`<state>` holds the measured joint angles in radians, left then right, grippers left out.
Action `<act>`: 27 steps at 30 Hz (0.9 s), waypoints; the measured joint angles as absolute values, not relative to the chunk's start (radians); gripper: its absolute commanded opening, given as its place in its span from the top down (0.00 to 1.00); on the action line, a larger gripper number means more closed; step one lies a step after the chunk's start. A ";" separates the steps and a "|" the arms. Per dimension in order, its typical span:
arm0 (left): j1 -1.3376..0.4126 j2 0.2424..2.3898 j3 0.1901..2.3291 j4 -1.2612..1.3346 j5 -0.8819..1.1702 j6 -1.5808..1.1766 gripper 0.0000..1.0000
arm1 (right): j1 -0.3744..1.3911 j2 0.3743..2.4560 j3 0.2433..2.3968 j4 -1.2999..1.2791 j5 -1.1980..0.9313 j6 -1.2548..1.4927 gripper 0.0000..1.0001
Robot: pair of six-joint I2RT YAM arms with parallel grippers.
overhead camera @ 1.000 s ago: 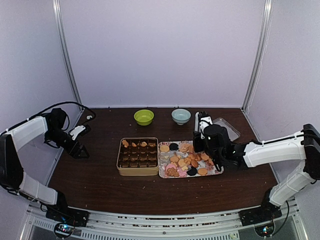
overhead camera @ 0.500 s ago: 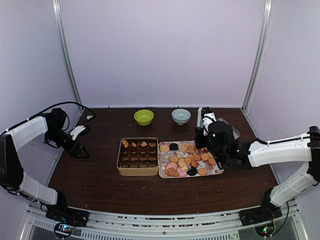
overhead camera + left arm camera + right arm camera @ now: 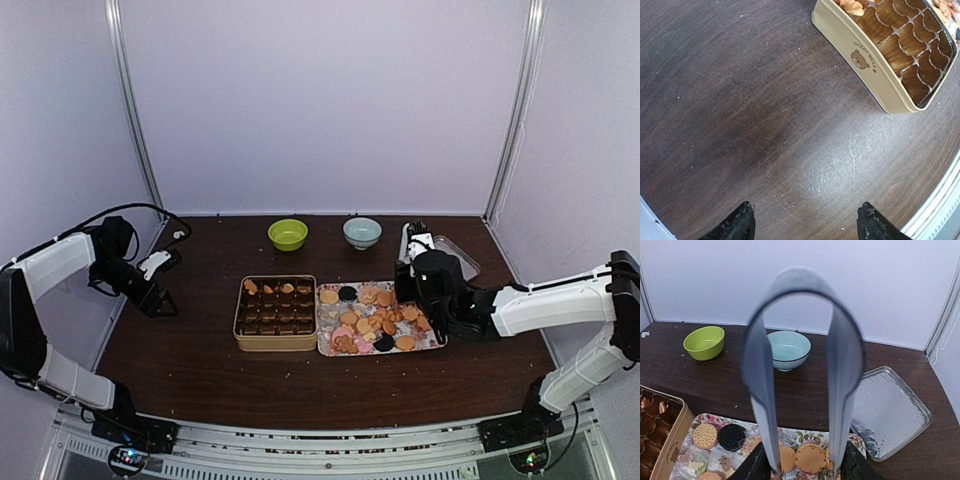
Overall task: Pack the cookies
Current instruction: Pick up the fake cookies from the plate.
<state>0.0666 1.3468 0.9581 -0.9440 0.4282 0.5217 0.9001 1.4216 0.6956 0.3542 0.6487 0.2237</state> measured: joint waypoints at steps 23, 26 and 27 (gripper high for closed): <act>0.067 1.347 0.958 -0.944 0.428 0.522 0.27 | 0.879 1.384 0.634 0.368 0.694 0.202 0.69; 0.067 1.347 0.958 -0.944 0.429 0.522 0.28 | 0.879 1.362 0.634 0.360 0.705 0.184 0.61; 0.067 1.347 0.958 -0.944 0.429 0.522 0.28 | 0.879 1.354 0.634 0.359 0.709 0.179 0.59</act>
<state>0.0666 1.3468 0.9581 -0.9443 0.4290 0.5217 0.8791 1.3544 0.6338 0.3588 0.7090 0.1791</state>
